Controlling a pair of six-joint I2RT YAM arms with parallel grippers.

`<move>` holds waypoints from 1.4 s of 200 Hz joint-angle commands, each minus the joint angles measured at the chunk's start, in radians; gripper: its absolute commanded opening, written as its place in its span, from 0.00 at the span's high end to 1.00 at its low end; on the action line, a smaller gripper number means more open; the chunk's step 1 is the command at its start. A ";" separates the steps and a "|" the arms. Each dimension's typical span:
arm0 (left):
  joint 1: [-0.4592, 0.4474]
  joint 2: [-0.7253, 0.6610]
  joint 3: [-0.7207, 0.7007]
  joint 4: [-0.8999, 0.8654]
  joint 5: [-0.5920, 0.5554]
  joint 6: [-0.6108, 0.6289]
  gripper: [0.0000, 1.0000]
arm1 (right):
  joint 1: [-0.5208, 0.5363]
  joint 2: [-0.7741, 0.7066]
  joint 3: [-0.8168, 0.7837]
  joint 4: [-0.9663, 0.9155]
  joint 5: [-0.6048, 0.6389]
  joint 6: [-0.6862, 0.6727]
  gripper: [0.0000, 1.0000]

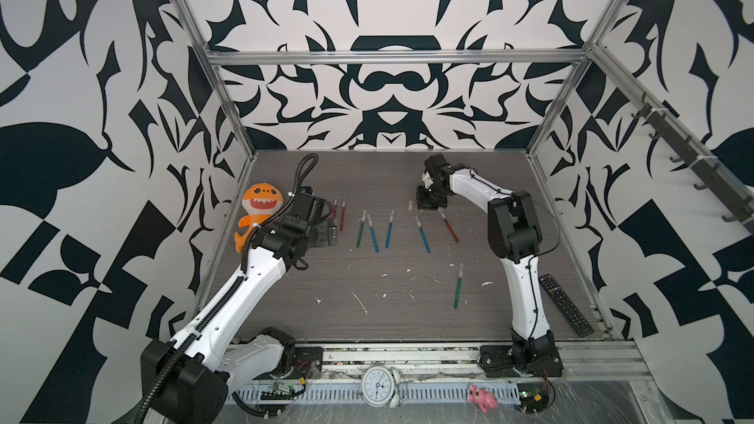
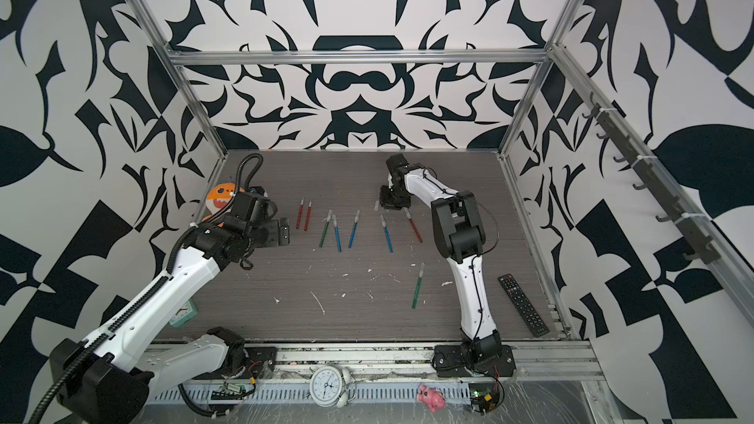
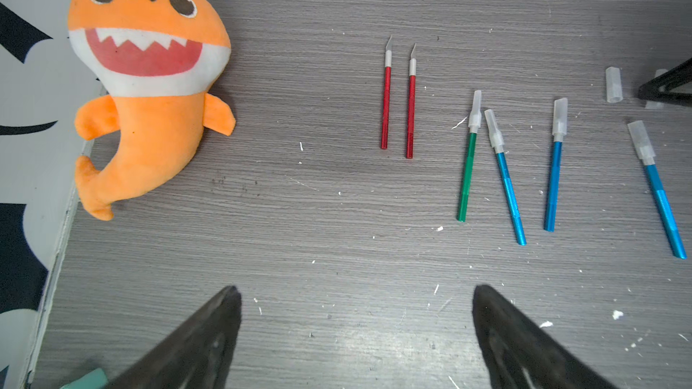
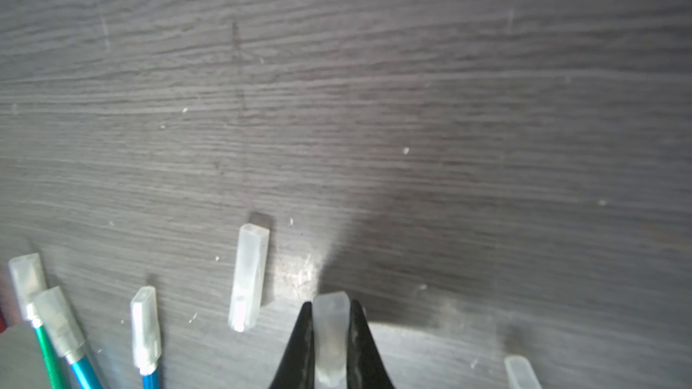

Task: Remove protective caps from carving knives
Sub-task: Place the protective sleeve at the center of the board.

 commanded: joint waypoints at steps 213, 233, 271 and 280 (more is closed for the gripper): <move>-0.038 0.017 0.013 -0.040 -0.036 0.012 0.01 | 0.035 0.048 0.137 -0.072 0.025 0.028 0.76; -0.039 0.021 0.014 -0.040 -0.035 0.012 0.01 | 0.035 0.047 0.154 -0.083 0.024 0.024 0.75; -0.039 0.029 0.018 -0.041 -0.006 0.019 0.01 | 0.035 0.016 0.191 -0.109 0.033 0.022 0.69; -0.039 0.031 0.021 -0.041 0.005 0.023 0.01 | 0.035 0.001 0.202 -0.119 0.039 0.022 0.68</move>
